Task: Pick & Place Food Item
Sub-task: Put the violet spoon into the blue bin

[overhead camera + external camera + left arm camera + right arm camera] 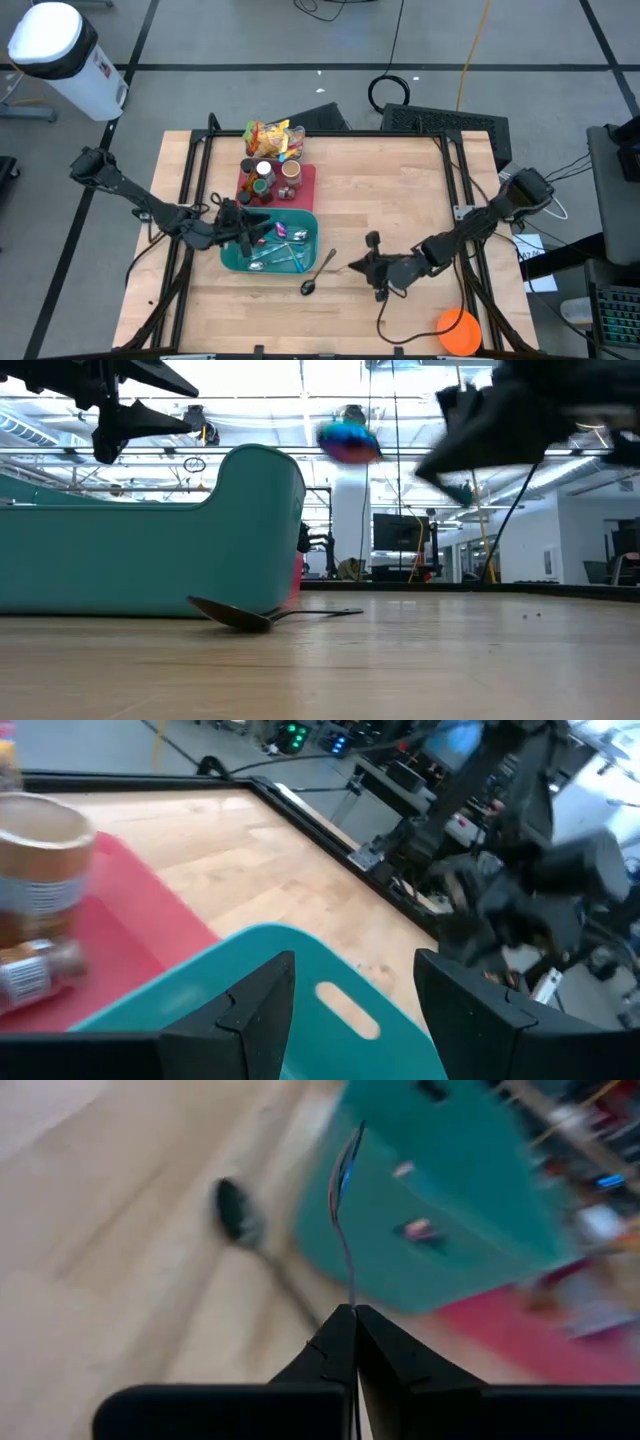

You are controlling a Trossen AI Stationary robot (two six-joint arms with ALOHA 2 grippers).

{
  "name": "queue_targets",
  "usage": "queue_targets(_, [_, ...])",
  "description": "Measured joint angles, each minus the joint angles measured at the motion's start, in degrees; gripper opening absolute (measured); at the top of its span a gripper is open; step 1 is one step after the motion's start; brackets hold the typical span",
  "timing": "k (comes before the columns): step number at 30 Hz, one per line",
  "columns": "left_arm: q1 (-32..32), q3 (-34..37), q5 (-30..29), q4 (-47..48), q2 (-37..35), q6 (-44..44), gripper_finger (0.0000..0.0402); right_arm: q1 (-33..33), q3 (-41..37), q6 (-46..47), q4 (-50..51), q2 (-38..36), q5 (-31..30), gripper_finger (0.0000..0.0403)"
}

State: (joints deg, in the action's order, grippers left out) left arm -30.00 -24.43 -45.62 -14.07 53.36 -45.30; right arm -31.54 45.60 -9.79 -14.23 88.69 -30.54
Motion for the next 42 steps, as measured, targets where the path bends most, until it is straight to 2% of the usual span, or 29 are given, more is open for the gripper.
queue_targets(4, [0.1, 0.0, 3.4, -11.6, 6.5, 8.1, 0.0212, 0.1, 0.1, -5.0, -0.6, -2.3, -6.8, 0.0002])
queue_targets(8, [0.4, -0.4, 10.9, -26.7, 14.6, 22.4, 0.0212, 1.3, 0.1, -9.3, -2.2, -3.2, -13.6, 0.0001])
queue_targets(10, [0.4, -2.1, 13.8, -29.9, 18.5, 26.7, 0.0217, 2.0, 0.1, -10.9, -2.8, -3.2, -16.1, 0.0001])
queue_targets(14, [1.1, -8.0, 15.2, -28.3, 25.1, 30.1, 0.0239, 3.1, 0.1, -12.3, -5.3, -3.2, -17.2, 0.0001])
queue_targets(19, [2.6, -16.3, 16.1, -18.6, 31.1, 35.3, 0.0263, 3.5, 0.1, -12.0, -6.6, -3.2, -12.7, 0.0001])
queue_targets(24, [4.0, -21.7, 16.0, -14.4, 35.2, 42.0, 0.0269, 3.3, 0.0, -11.6, -6.1, -3.1, -12.7, 0.0000])
queue_targets(32, [4.9, -23.4, 12.5, -14.1, 36.2, 45.3, 0.0269, 2.9, 0.1, -9.9, -6.0, -3.1, -10.3, 0.0000])
queue_targets(42, [4.9, -23.4, 12.3, -12.8, 36.3, 45.6, 0.0269, 2.9, 0.2, -9.4, -6.4, -3.2, -9.7, 0.0000])
